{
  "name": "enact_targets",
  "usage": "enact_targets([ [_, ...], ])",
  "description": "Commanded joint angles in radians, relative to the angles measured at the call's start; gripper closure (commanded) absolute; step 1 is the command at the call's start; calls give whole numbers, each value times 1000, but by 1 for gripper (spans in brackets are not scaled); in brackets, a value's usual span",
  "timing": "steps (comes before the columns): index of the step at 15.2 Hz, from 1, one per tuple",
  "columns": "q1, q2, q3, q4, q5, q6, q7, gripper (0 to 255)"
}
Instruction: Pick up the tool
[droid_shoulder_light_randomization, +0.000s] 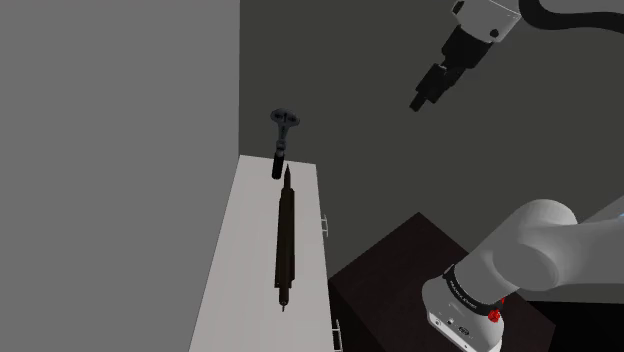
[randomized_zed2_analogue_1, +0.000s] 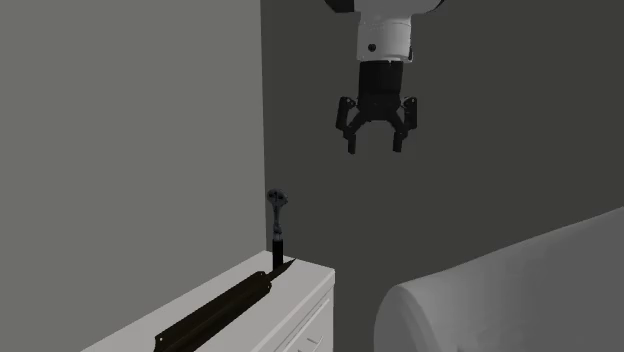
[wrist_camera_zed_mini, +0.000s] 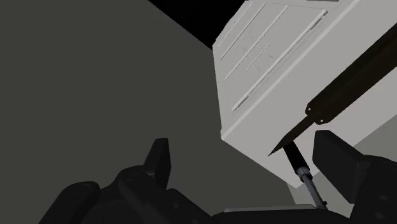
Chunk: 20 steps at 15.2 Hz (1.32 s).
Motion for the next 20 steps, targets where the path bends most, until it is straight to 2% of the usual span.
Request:
enact_targets([
  [1,0,0,0,0,0,0,0,0],
  [7,75,58,-51,-140,57,341,-143,0],
  [12,166,165,-104,-200,133,620,-292,0],
  [16,275,279,-167,-207,231,826,-448,0],
  [20,439,404,-269,-175,392,1000,-663,0],
])
